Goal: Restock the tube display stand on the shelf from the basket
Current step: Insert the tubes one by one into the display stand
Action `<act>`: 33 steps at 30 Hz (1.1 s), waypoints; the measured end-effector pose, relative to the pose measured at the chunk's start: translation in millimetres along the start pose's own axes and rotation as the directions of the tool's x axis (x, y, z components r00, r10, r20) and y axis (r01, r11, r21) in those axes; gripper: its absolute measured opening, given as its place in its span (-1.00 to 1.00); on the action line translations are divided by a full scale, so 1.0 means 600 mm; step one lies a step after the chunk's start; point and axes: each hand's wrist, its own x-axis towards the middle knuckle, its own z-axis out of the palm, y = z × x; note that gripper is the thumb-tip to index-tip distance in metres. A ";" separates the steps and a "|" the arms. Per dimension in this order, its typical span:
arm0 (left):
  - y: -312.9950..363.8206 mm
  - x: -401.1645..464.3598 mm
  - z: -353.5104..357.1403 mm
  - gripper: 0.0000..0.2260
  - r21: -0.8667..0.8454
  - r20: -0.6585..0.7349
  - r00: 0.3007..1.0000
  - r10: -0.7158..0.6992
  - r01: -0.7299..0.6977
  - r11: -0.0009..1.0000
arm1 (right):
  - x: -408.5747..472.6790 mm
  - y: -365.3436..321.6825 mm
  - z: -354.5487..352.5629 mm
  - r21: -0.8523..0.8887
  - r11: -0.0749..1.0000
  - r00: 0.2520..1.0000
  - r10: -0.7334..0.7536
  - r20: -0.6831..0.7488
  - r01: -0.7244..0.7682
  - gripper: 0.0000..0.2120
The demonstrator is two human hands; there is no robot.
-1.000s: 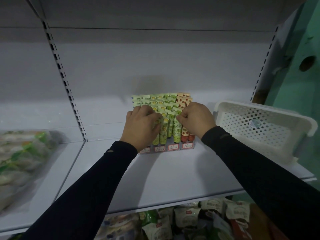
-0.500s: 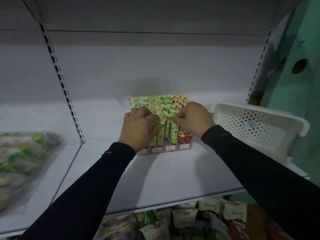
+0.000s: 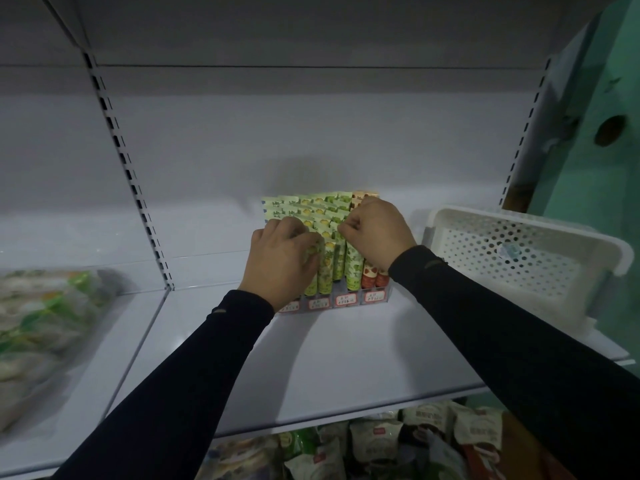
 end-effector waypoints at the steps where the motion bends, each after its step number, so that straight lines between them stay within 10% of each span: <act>1: 0.000 0.000 0.000 -0.81 -0.002 -0.003 1.000 0.002 -0.002 1.000 | 0.003 0.000 0.002 0.002 1.000 1.000 0.001 0.005 -0.001 -0.65; 33: 0.008 -0.002 -0.008 -0.79 -0.030 0.028 1.000 0.001 0.000 1.000 | 0.005 0.000 -0.015 0.028 1.000 0.998 0.005 0.060 -0.007 -0.52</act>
